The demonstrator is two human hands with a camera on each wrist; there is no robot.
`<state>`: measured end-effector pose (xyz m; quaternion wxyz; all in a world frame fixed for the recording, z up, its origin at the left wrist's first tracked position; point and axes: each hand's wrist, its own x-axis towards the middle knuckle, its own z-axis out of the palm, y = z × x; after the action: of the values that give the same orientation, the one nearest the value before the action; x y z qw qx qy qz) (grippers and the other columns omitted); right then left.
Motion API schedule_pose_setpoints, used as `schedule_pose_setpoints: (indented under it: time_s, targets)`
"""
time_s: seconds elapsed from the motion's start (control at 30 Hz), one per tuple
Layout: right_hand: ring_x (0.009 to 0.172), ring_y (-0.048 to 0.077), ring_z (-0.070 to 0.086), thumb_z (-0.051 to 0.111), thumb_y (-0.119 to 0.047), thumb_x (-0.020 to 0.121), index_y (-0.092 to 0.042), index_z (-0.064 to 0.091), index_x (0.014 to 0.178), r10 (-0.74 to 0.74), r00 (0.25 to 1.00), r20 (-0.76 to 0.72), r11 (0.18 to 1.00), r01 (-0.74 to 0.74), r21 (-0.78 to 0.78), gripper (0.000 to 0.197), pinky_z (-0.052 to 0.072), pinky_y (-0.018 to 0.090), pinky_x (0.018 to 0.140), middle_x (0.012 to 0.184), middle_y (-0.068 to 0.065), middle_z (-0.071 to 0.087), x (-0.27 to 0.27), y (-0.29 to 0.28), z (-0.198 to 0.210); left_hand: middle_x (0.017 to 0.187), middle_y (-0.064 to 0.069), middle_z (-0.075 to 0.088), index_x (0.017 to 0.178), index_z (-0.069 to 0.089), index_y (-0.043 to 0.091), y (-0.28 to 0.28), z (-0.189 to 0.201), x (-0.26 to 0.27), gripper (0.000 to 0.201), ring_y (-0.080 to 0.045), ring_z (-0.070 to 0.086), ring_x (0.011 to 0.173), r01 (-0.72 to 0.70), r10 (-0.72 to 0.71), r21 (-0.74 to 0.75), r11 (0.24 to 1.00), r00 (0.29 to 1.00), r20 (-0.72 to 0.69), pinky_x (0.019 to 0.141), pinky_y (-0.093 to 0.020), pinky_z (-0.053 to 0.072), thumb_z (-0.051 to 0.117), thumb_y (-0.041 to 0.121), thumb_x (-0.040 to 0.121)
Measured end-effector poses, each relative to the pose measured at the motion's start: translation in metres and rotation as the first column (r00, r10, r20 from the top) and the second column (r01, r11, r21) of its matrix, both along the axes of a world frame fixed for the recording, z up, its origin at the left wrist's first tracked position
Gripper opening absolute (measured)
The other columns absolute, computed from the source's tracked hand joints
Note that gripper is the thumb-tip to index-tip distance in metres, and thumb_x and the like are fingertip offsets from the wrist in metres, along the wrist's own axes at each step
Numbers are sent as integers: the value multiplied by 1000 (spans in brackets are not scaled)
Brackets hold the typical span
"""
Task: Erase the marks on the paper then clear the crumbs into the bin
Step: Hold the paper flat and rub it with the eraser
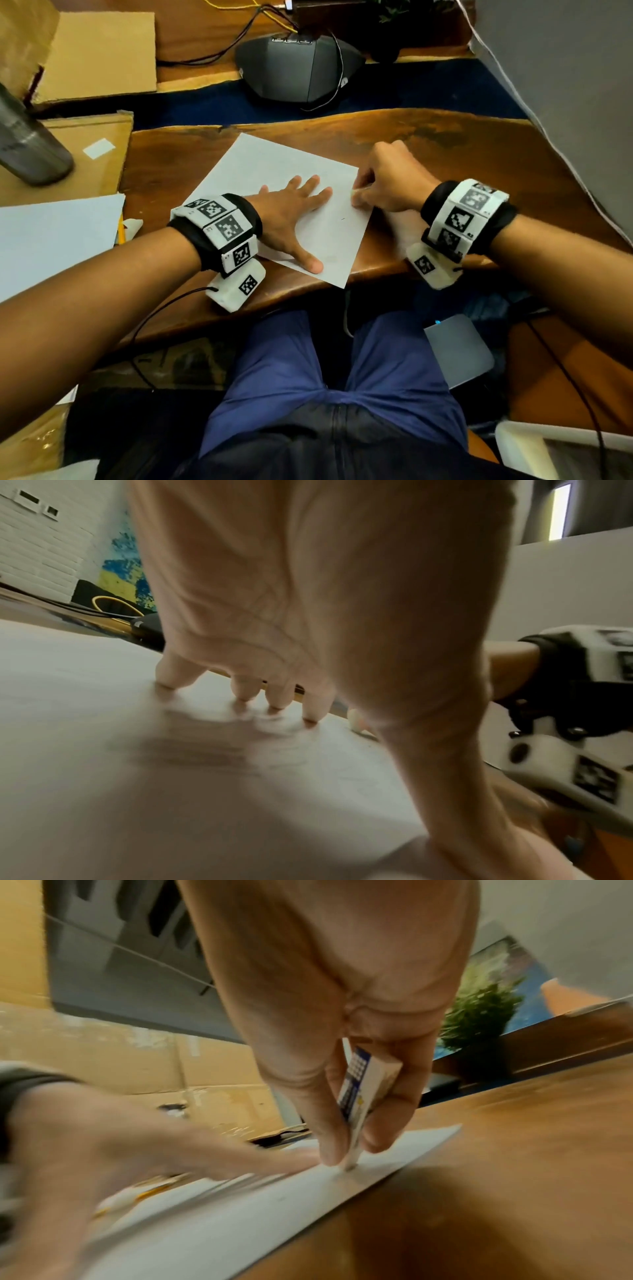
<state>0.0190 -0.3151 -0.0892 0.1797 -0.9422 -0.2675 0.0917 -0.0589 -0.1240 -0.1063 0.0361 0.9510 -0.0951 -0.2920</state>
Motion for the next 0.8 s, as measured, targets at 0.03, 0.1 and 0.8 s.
schedule_pose_setpoints:
  time_s: [0.03,0.1,0.8]
  targets:
    - [76,18,66,82,-19,77,-13,81,87,65,998,2,998,-65,-6,12,60,32,65,83,3,75,-13,4,-1,159,7,-30,152,-20,37,-1,0,1,141,-21,-22,148,1,0,6,1000,1000,-8,116,-65,2,69,83,53]
    - [69,17,66,81,-18,76,-13,81,84,208,977,-44,978,-209,-18,9,53,22,55,78,2,75,-32,8,-2,159,7,-31,151,-19,40,-3,1,2,140,-22,-23,148,-1,1,13,1000,1000,-25,114,-68,4,71,81,52]
    - [71,8,65,84,-30,76,-18,81,83,173,982,-80,985,-174,-7,15,42,11,56,78,-4,74,-7,-1,4,158,11,-31,149,-19,48,-7,1,4,141,-22,-23,148,-36,37,30,999,998,-45,111,-73,7,76,77,50]
